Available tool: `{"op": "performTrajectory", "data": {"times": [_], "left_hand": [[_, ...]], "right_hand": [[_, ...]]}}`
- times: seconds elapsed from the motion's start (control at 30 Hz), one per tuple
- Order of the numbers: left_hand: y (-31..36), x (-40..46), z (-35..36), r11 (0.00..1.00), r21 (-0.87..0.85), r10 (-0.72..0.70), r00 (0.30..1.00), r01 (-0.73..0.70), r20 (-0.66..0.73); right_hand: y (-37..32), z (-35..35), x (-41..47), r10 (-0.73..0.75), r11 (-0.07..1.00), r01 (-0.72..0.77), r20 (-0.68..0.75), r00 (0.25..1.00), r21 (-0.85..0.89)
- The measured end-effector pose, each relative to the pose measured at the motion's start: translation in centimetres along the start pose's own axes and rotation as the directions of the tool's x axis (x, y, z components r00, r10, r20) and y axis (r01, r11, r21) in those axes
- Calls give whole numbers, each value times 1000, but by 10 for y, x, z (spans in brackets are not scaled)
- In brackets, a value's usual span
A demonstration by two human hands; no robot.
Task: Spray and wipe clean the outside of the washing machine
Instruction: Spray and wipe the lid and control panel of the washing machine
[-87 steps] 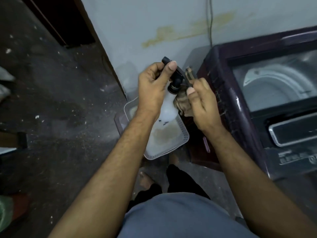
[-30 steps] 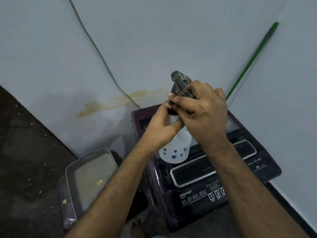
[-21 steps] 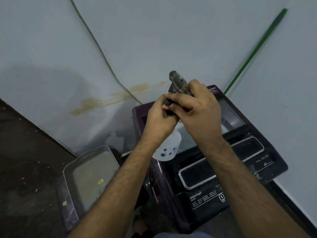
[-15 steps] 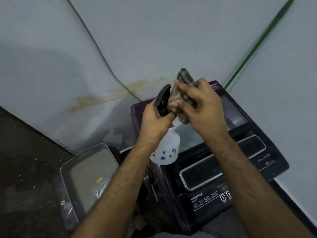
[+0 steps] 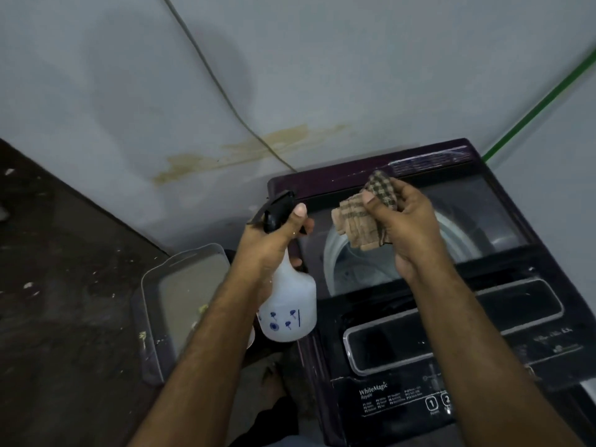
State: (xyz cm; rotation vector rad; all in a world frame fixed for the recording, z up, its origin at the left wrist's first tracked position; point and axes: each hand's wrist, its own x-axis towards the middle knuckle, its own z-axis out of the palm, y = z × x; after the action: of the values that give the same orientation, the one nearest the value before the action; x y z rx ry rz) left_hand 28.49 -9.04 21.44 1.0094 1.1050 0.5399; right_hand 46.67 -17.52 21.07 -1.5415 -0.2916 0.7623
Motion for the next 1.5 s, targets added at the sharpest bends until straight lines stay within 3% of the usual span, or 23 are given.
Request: {"op": "performTrajectory", "data": {"times": [0.6,0.83,1.23,1.5], "left_hand": [[-21,31,-7,997,56,-47,990,55,-133],[-33,40,-3,986,154,-47,992,64,-114],[-10,58,40,977,191,-82,994,93,-65],[-6,63,54,977,167,-123,989,135,-81]], "right_hand": [[22,30,23,11,995,-2,89,996,-103],[21,20,29,-48,989,49,12,999,-137],[21,-5,42,-3,998,-6,-120,993,-70],[20,-17,54,133,985,-109,-194,972,131]]}}
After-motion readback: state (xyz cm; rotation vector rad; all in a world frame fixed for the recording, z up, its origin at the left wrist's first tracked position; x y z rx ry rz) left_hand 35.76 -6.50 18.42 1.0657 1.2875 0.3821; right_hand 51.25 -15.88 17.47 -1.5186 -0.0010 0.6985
